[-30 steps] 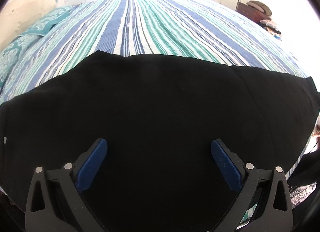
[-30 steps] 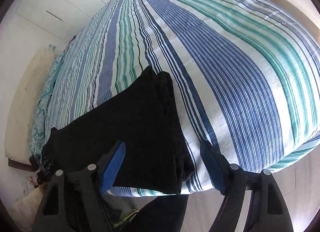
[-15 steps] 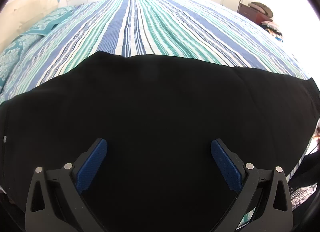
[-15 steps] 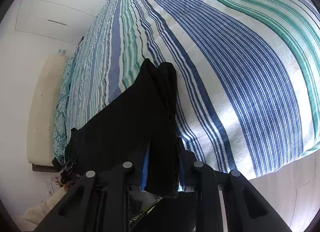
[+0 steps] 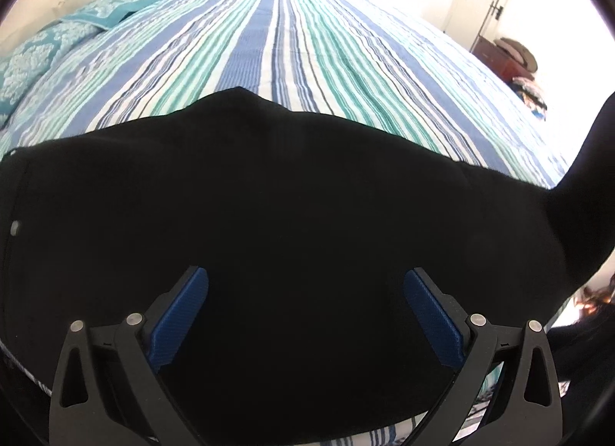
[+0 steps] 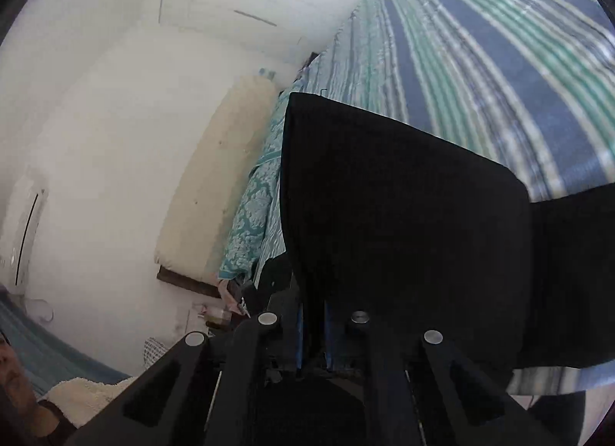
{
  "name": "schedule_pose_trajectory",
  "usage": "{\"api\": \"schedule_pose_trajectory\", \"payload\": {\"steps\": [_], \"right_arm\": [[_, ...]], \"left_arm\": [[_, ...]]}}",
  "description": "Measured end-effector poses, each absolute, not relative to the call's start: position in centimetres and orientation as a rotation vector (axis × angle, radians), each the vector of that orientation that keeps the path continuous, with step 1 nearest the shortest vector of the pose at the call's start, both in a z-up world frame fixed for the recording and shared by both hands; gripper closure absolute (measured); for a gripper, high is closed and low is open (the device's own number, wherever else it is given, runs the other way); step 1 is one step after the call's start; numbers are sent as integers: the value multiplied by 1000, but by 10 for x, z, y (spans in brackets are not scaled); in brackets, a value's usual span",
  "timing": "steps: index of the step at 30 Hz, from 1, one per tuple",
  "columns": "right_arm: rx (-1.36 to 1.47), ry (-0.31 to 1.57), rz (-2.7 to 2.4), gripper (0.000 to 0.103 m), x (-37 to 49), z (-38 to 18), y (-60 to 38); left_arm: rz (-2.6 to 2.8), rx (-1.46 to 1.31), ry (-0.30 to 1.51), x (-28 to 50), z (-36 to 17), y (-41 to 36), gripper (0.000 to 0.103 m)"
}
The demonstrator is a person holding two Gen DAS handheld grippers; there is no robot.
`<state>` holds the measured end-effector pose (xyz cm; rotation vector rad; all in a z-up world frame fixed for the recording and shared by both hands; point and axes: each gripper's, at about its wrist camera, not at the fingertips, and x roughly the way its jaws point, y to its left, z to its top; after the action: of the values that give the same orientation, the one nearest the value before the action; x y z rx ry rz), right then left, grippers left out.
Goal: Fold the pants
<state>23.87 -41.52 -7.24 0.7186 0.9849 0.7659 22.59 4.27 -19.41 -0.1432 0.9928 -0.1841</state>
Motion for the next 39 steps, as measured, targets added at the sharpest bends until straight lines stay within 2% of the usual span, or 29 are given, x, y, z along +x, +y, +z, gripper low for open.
{"api": "schedule_pose_trajectory", "payload": {"steps": [5,7,10,11,12,14,20,23,27,30,33,36,39], "right_arm": [[591,1059,816,95,254,-112,-269],[453,1086,777,95,256,-132,-214],[382,1163,716,87,258,-173,-162],[355,1196,698,78,257,-184,-151],[319,1213,682,51,254,-190,-143],[265,1175,673,24,245,-186,-140],[136,923,501,23,222,-121,-248],[108,817,305,10,208,-80,-339],[233,797,10,10,198,-52,-493],[449,889,-185,10,182,-63,-609],[732,888,-232,12,150,-91,-681],[855,879,-183,20,135,-116,-697],[787,911,-204,22,138,-129,-690]], "left_arm": [[-163,-257,975,220,-186,78,1],[-149,-277,971,218,-185,88,1],[-133,-306,981,217,-188,100,1],[-128,-311,983,217,-188,102,1],[-123,-313,983,217,-188,104,1],[-112,-321,980,218,-188,107,1],[-88,-341,976,219,-189,109,1],[-98,-356,960,220,-185,107,1],[-90,-344,930,221,-181,105,1],[-73,-337,935,224,-183,103,1],[-59,-336,939,226,-185,102,1],[-49,-327,941,226,-185,101,1],[-40,-311,951,225,-188,100,1]]}}
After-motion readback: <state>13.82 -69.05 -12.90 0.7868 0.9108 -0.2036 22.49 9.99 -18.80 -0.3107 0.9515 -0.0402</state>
